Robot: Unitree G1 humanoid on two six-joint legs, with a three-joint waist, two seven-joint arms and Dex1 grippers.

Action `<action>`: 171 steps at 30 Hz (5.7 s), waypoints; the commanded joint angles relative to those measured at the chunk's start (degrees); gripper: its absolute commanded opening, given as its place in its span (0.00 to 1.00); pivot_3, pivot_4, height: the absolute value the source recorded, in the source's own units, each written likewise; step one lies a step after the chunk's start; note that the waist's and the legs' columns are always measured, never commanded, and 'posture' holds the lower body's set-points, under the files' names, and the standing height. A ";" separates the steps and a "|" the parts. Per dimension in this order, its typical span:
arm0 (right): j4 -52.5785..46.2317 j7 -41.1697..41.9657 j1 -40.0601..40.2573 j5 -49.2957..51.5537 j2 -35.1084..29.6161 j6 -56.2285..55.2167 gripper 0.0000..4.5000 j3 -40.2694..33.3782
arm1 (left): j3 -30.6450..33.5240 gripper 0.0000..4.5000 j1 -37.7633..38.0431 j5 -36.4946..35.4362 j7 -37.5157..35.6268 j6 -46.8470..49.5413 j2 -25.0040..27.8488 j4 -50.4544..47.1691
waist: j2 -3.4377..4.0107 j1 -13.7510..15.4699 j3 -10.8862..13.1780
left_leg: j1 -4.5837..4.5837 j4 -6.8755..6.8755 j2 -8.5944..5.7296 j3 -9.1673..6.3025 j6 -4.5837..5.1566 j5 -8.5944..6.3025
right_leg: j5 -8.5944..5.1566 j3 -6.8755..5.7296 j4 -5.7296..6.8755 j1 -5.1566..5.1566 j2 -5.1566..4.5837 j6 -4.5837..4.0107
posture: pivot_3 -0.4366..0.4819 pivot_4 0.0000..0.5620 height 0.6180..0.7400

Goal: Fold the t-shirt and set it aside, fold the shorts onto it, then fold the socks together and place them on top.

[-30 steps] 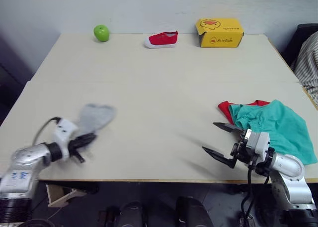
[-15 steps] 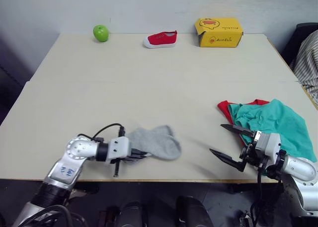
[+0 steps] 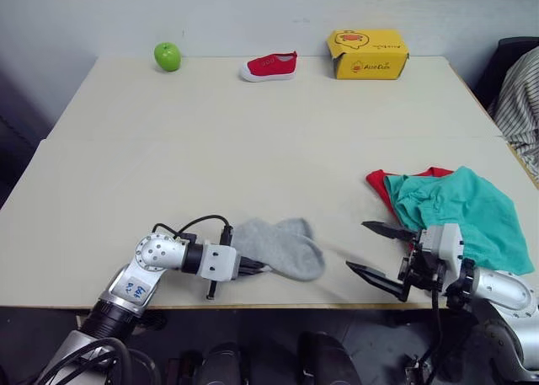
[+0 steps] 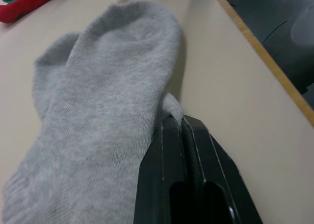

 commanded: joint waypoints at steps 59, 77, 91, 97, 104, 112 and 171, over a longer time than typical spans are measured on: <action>1.43 -18.63 -29.35 21.81 -6.19 54.02 0.00 7.23 | 22.25 0.01 3.83 -20.62 18.15 45.88 -2.88 -20.35 | -0.31 -0.18 0.09 | -1.02 0.16 -0.22 -0.10 0.21 0.29 | 0.16 -0.10 0.11 -0.68 0.12 0.28 | 0.48 0.27 1.00; 21.83 -4.96 -47.13 8.84 -4.15 57.58 0.00 21.58 | 18.61 0.01 26.46 -13.43 35.01 44.47 -9.24 -38.20 | -0.33 -0.07 0.10 | -1.02 0.17 -0.20 -0.12 0.19 0.28 | 0.14 -0.11 -0.05 -0.75 -0.05 0.23 | 0.48 0.27 1.00; 20.69 -1.54 -46.09 6.09 -2.04 56.30 0.11 22.53 | 19.16 0.11 27.78 -14.42 37.20 44.66 -10.63 -37.43 | -0.33 -0.13 0.10 | -1.03 0.16 -0.15 -0.11 0.14 0.26 | 0.13 -0.11 -0.04 -0.79 -0.08 0.22 | 0.48 0.27 1.00; 20.58 -1.02 -43.64 5.40 -2.00 48.06 0.55 15.22 | 23.55 0.51 26.50 -17.11 36.57 40.45 -11.76 -37.07 | -0.33 -0.03 0.10 | -1.04 0.16 -0.16 -0.10 0.14 0.25 | 0.13 -0.11 -0.06 -0.79 -0.05 0.22 | 0.48 0.27 1.00; 12.34 4.78 -37.15 9.24 -0.54 36.46 0.57 5.79 | 27.70 0.38 18.13 -29.88 22.72 40.95 -5.40 -34.83 | -0.32 0.00 0.10 | -1.06 0.15 -0.17 -0.13 0.13 0.25 | 0.13 -0.17 -0.05 -0.77 0.05 0.22 | 0.48 0.27 1.00; 9.66 -6.78 -24.62 -9.54 16.05 10.70 0.00 18.50 | 6.82 0.00 6.45 -10.44 22.55 33.75 -6.87 -19.78 | -0.30 -0.10 0.06 | -1.00 0.10 -0.19 0.04 0.03 0.29 | 0.13 -0.10 0.15 -0.80 0.29 0.22 | 0.48 0.27 1.00; 4.35 -80.95 -16.36 63.47 18.81 42.26 0.00 5.64 | 3.03 0.00 1.09 -8.12 15.15 25.09 -15.43 -5.69 | -0.37 -1.19 -0.35 | -0.87 0.07 -0.09 -0.03 0.11 0.31 | 0.09 0.00 0.12 -0.71 0.01 0.14 | 0.48 0.27 1.00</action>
